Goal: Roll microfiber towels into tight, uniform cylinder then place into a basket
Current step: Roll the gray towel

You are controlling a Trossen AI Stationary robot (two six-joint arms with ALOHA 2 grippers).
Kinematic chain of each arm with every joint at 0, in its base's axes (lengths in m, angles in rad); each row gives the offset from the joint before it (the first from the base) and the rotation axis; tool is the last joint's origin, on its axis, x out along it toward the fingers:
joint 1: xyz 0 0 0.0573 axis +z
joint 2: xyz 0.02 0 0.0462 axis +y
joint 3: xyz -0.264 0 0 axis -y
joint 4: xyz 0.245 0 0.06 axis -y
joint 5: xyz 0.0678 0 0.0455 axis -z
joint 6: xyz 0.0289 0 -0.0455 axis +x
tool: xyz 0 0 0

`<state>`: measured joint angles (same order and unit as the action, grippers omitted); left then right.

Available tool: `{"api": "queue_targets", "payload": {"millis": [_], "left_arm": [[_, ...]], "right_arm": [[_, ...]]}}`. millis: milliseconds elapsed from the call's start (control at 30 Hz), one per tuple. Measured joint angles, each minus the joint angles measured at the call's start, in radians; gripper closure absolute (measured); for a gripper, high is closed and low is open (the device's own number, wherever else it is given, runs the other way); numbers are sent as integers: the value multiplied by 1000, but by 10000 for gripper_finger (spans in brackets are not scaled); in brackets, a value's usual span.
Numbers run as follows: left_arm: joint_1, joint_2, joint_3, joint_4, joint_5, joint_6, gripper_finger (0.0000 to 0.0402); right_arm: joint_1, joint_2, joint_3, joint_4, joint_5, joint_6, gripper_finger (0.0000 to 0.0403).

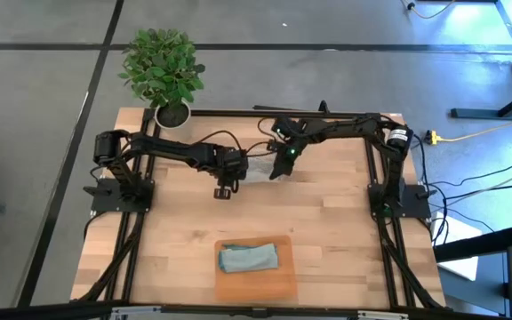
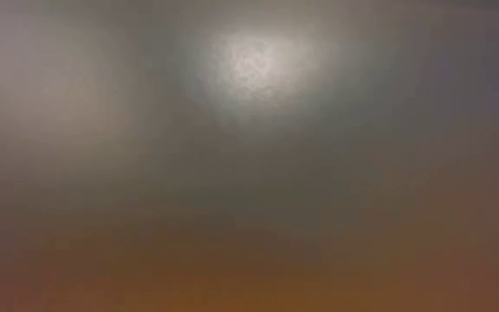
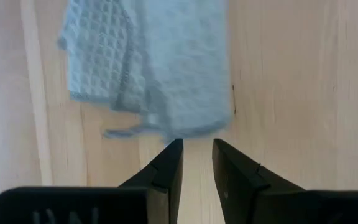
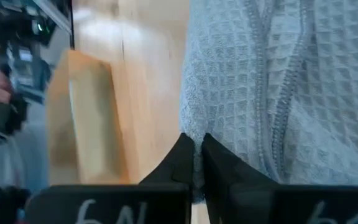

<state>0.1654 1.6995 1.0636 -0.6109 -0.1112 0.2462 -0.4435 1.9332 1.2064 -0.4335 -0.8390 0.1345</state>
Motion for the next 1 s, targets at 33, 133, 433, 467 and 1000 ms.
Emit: {"api": "queue_targets", "payload": {"millis": [33,133,433,467,1000], "left_arm": [[0,0,0,-1,0,0,323],[0,-11,0,-22,1,0,323],[-2,-65,2,19,49,-9,323],[-2,-64,1,24,69,-8,323],[-6,-56,0,133,-58,-1,348]], "right_arm": [[-11,-1,0,-1,-12,18,387],[-41,-1,1,-2,-54,61,387],[-97,-2,1,-5,-126,96,387],[-98,-2,1,-5,-126,94,387],[-88,-3,1,5,-123,70,387]]}}
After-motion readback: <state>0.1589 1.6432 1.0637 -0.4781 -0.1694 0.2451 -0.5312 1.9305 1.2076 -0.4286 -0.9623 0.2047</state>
